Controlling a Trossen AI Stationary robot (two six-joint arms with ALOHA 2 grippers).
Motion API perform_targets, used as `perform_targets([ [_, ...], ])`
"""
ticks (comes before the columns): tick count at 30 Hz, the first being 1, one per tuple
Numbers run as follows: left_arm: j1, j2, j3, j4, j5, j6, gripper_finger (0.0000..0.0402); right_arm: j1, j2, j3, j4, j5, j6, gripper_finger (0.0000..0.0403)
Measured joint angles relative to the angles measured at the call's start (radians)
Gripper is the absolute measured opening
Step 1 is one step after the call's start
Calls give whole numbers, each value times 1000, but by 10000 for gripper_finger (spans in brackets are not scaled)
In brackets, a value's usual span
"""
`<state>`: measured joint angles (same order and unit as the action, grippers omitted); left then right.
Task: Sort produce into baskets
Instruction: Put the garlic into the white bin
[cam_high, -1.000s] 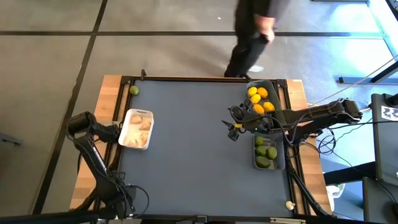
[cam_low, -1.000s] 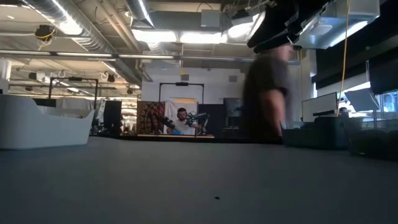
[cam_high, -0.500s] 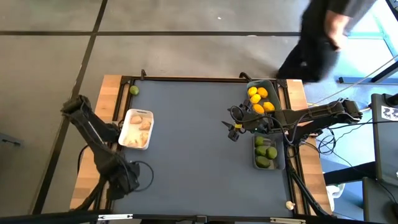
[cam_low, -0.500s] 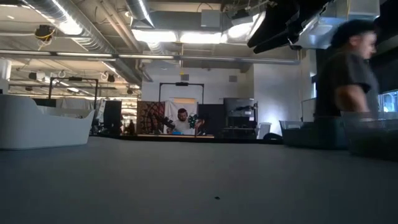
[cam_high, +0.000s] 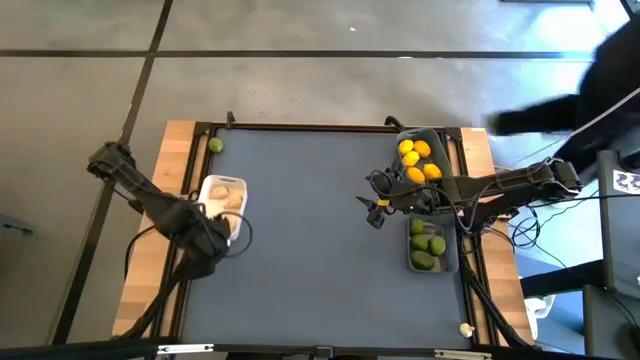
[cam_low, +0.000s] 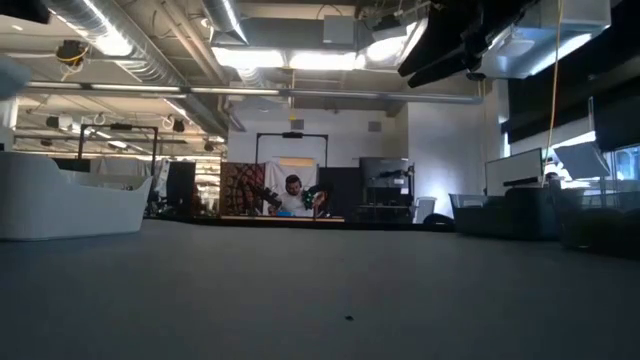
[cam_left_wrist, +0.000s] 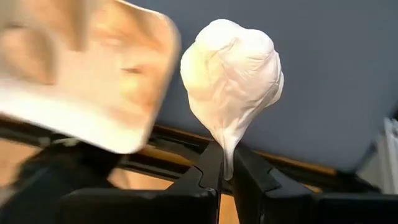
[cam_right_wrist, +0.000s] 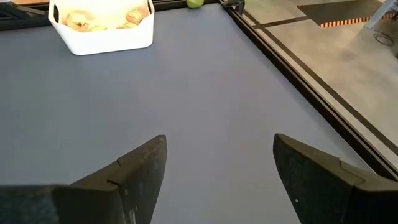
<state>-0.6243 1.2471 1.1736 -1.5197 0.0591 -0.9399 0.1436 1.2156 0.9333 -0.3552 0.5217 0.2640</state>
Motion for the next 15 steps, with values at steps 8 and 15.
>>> perform_targets([
  [8,157,-25,0,-51,-175,70,25,0,0,0,0,0,1,292],
  [15,329,-22,-54,-51,-214,219,26,0,0,0,1,0,1,292],
])
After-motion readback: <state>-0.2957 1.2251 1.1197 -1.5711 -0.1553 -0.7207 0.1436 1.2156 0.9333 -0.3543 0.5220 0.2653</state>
